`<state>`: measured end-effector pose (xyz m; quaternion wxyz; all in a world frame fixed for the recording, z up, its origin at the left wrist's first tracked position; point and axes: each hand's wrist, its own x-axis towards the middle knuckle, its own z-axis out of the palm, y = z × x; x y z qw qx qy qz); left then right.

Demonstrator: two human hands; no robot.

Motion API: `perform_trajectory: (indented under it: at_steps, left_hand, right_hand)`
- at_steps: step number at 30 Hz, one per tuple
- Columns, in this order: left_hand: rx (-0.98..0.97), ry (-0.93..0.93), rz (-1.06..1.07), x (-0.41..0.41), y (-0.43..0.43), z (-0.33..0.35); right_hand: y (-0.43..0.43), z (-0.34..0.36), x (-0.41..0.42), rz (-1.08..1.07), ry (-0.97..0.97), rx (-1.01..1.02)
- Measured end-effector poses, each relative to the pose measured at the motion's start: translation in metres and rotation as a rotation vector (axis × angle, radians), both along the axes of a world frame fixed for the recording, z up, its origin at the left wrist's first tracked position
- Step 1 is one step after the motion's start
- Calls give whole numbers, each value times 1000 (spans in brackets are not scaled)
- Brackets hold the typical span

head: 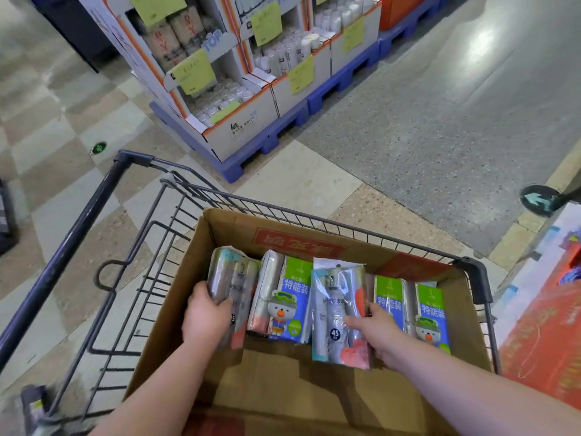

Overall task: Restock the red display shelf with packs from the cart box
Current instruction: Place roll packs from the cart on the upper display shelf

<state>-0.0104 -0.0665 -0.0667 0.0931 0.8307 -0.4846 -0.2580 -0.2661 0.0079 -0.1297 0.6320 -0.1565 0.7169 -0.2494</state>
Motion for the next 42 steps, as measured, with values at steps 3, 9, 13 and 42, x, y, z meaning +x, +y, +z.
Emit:
perform_trajectory:
  at_steps: [3,9,13,42]
  left_hand:
    - [-63,139,33,5,18,14]
    - [-108,408,45,2,58,43]
    - [-108,531,-7,-6,90,55]
    - [211,1160,-724,-225,306,124]
  right_hand:
    - [18,11,1,-32,12,-42]
    - [61,49,10,-148,-21,-155]
    - [96,77,15,-177,20,-243]
    - [444,219,-102,-818,311,-615]
